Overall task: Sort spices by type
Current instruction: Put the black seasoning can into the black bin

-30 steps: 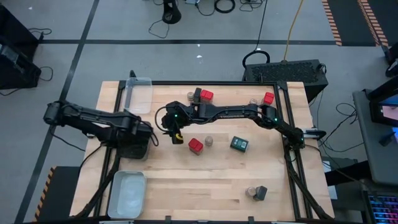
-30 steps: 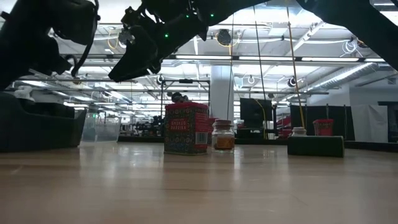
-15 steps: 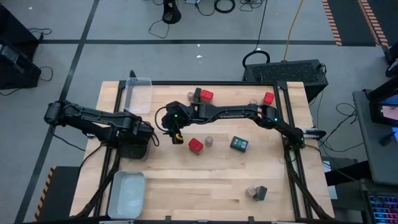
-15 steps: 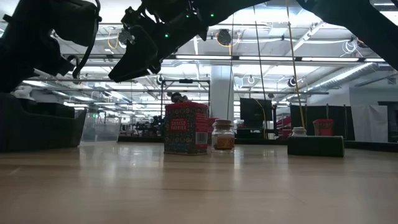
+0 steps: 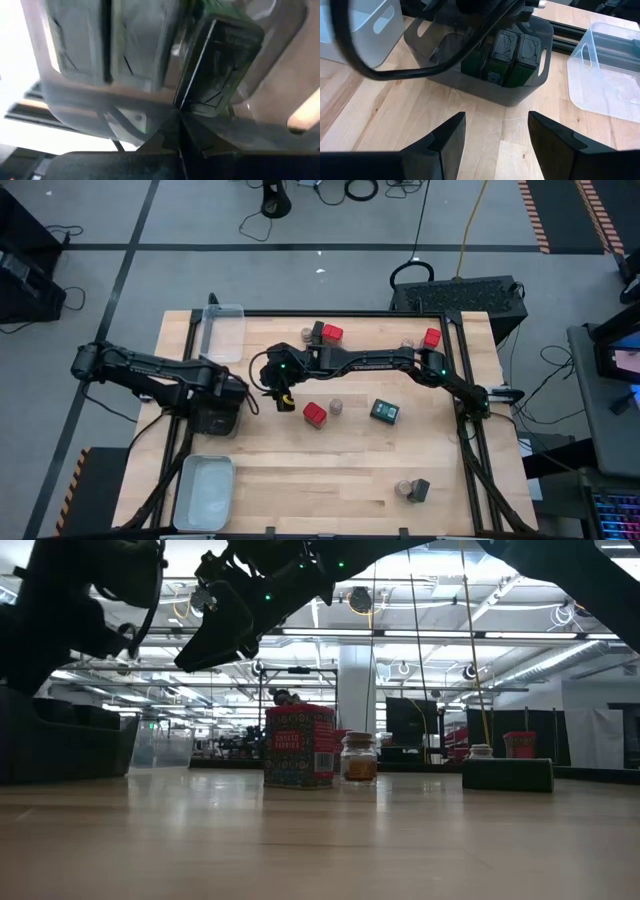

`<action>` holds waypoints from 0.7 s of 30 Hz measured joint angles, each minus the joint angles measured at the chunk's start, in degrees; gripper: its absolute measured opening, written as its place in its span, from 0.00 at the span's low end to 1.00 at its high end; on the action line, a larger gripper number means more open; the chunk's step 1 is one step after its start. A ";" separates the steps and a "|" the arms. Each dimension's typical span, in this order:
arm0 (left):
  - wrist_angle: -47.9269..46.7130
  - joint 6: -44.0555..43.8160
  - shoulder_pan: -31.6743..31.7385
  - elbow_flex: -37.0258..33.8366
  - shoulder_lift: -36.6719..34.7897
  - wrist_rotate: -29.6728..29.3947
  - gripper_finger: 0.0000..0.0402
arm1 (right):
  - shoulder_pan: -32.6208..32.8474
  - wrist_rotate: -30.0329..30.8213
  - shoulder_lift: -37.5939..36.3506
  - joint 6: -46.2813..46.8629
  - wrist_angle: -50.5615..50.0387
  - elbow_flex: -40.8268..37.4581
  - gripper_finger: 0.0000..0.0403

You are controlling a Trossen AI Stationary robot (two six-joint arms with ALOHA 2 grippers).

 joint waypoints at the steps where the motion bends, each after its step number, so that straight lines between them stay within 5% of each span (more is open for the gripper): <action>1: 0.09 0.00 0.00 0.31 0.00 -0.52 0.00 | 0.00 0.00 0.00 0.00 0.02 0.00 0.49; 21: -1.77 0.90 0.70 1.91 -0.02 0.79 0.01 | 0.00 0.00 0.00 -0.09 0.00 0.00 0.49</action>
